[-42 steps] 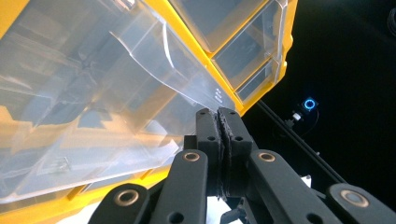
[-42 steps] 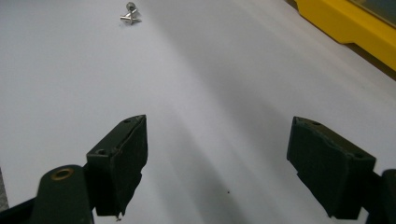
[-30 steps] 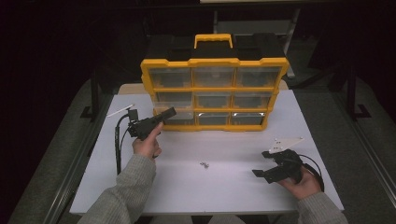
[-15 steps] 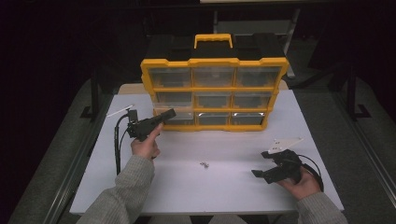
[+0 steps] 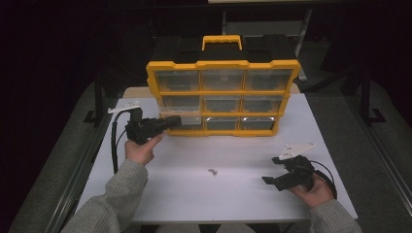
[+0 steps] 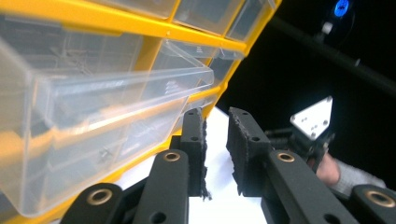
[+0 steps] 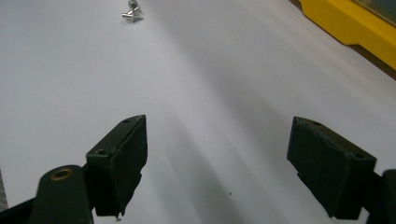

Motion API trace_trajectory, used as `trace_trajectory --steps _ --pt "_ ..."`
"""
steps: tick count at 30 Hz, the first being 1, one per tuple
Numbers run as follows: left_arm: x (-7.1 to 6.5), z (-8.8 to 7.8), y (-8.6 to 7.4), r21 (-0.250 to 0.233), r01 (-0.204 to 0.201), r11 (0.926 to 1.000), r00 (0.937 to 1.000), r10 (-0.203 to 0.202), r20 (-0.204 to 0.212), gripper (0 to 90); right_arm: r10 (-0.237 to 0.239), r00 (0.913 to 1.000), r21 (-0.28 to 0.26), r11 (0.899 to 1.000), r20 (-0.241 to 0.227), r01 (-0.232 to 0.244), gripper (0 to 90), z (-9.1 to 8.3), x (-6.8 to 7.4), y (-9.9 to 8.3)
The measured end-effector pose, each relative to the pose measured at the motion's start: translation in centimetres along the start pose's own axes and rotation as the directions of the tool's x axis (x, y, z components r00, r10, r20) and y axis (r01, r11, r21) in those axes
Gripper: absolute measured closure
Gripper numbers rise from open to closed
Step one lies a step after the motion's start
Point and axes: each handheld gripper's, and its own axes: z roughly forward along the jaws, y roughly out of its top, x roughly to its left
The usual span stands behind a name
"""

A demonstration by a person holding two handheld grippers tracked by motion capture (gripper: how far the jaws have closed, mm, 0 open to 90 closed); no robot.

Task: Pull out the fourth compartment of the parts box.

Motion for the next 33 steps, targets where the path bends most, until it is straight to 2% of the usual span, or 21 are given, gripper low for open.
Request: trace_trajectory --steps 3,7,8,9,10,11,13,17,19,20,21,22,23,25,26,28,31,32,33 --pt "-0.6 -0.2 1.2 0.062 -0.063 0.9961 0.9978 0.064 -0.016 74.1 -0.001 1.0000 0.000 1.000 0.000 0.001 19.1 -0.1 0.0 0.0" --pt "-1.5 -0.3 2.7 0.138 -0.155 0.9782 0.9866 0.161 -0.030 72.7 -0.005 1.0000 -0.001 1.000 0.000 0.005 19.0 -0.1 0.0 0.1" --pt "-1.8 -0.3 3.4 0.173 -0.196 0.9653 0.9790 0.203 -0.023 72.7 -0.005 1.0000 0.000 1.000 0.000 0.005 19.0 -0.1 0.1 0.1" --pt "-1.9 -0.2 3.8 0.192 -0.216 0.9572 0.9743 0.224 -0.021 71.9 -0.006 1.0000 0.002 1.000 -0.001 0.006 18.9 0.0 0.0 0.1" --pt "-2.3 -0.1 4.3 0.216 -0.249 0.9441 0.9652 0.260 -0.023 71.6 -0.006 1.0000 0.002 1.000 -0.001 0.006 18.9 0.0 0.0 0.1" --pt "-2.4 -0.1 4.7 0.234 -0.266 0.9350 0.9601 0.279 -0.021 71.1 -0.008 1.0000 0.003 1.000 -0.002 0.008 18.8 -0.1 0.0 0.1" --pt "-2.7 0.1 5.7 0.271 -0.295 0.9162 0.9507 0.310 -0.012 69.2 -0.011 0.9999 0.001 1.000 0.000 0.011 18.8 -0.1 0.0 0.1" --pt "-2.8 0.2 7.1 0.323 -0.340 0.8833 0.9334 0.359 0.001 65.0 -0.014 0.9999 -0.004 1.000 -0.004 0.014 18.8 -0.1 0.1 0.1" --pt "-2.7 0.3 7.7 0.346 -0.366 0.8639 0.9223 0.386 0.011 64.0 -0.016 0.9999 0.000 1.000 -0.006 0.016 18.7 -0.1 0.1 0.1" --pt "-2.6 0.4 8.1 0.361 -0.383 0.8504 0.9137 0.406 0.012 63.3 -0.014 0.9999 0.002 1.000 -0.005 0.014 18.7 -0.1 0.1 0.1" --pt "-2.6 0.5 8.2 0.371 -0.389 0.8433 0.9100 0.414 0.012 62.9 -0.015 0.9999 0.003 1.000 -0.006 0.015 18.7 -0.1 0.0 0.0" --pt "-2.6 0.7 8.5 0.390 -0.404 0.8273 0.9014 0.433 0.017 62.8 -0.015 0.9999 0.003 1.000 -0.006 0.016 18.7 -0.1 0.0 0.0" --pt "-2.5 0.8 8.6 0.400 -0.412 0.8184 0.8963 0.443 0.017 62.7 -0.017 0.9998 0.002 1.000 -0.006 0.017 18.7 -0.1 0.0 0.0" --pt "-2.4 1.1 9.1 0.432 -0.433 0.7910 0.8833 0.468 0.029 62.8 -0.020 0.9998 0.000 1.000 -0.006 0.020 18.7 -0.1 0.0 0.1" --pt "-2.5 1.3 9.3 0.446 -0.438 0.7809 0.8794 0.475 0.031 62.7 -0.020 0.9998 -0.003 1.000 -0.007 0.020 18.7 -0.1 0.0 0.1" --pt "-2.4 1.7 9.7 0.471 -0.455 0.7560 0.8681 0.494 0.045 62.3 -0.023 0.9997 -0.001 1.000 -0.008 0.023 18.7 0.0 0.1 0.1" --pt "-2.3 2.2 9.9 0.490 -0.479 0.7286 0.8522 0.520 0.059 62.1 -0.025 0.9996 0.005 1.000 -0.014 0.025 18.7 0.1 0.1 0.1" --pt "-2.3 2.5 10.0 0.502 -0.488 0.7142 0.8443 0.532 0.064 61.6 -0.027 0.9996 0.008 1.000 -0.014 0.027 18.7 0.1 0.1 0.1" --pt "-2.3 2.6 10.1 0.511 -0.493 0.7044 0.8407 0.537 0.071 61.1 -0.027 0.9995 0.006 1.000 -0.014 0.027 18.7 0.0 0.1 0.1"
